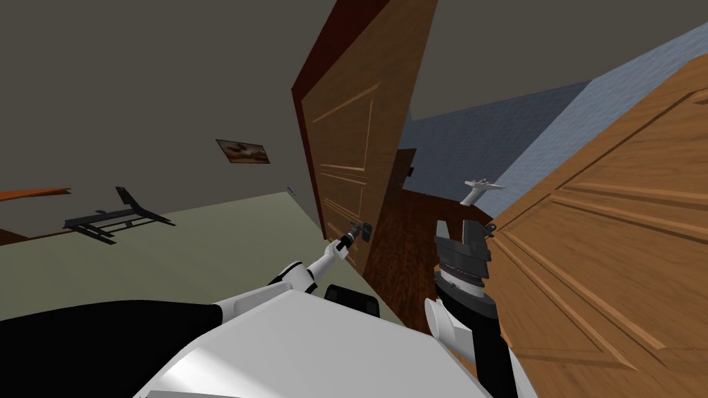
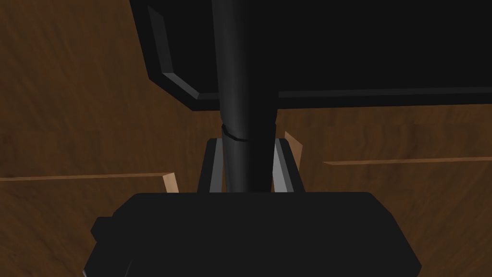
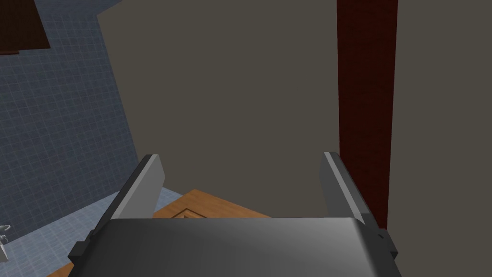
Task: Push the door open
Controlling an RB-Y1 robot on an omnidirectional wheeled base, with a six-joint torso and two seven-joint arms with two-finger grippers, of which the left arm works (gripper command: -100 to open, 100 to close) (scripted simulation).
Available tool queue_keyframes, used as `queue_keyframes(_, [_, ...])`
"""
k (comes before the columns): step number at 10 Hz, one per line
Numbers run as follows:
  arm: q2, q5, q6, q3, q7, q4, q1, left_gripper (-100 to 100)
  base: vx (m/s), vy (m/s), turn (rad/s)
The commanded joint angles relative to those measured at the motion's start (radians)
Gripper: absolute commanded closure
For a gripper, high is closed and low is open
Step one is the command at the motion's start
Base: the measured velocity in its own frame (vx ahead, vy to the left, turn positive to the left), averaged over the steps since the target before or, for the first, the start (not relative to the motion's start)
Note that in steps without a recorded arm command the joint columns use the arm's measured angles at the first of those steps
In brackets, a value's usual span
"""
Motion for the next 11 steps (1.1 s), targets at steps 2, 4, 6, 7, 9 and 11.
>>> queue_keyframes(2, [0.024,0.008,-0.005,0.029,-0.012,-0.001,-0.01,100,0.114,-0.134,0.039])
queue_keyframes(4, [0.037,0.014,-0.004,0.049,-0.02,0.0,-0.01,100,0.123,-0.125,0.03])
queue_keyframes(6, [0.042,0.016,-0.004,0.055,-0.023,0.0,-0.01,100,0.104,-0.123,0.05])
queue_keyframes(7, [0.053,0.023,-0.003,0.077,-0.032,0.001,-0.01,100,0.106,-0.129,0.063])
queue_keyframes(9, [0.059,0.028,-0.002,0.092,-0.039,0.002,-0.009,100,0.131,-0.149,0.067])
queue_keyframes(11, [0.065,0.032,-0.001,0.108,-0.045,0.002,-0.009,100,0.125,-0.125,0.05])
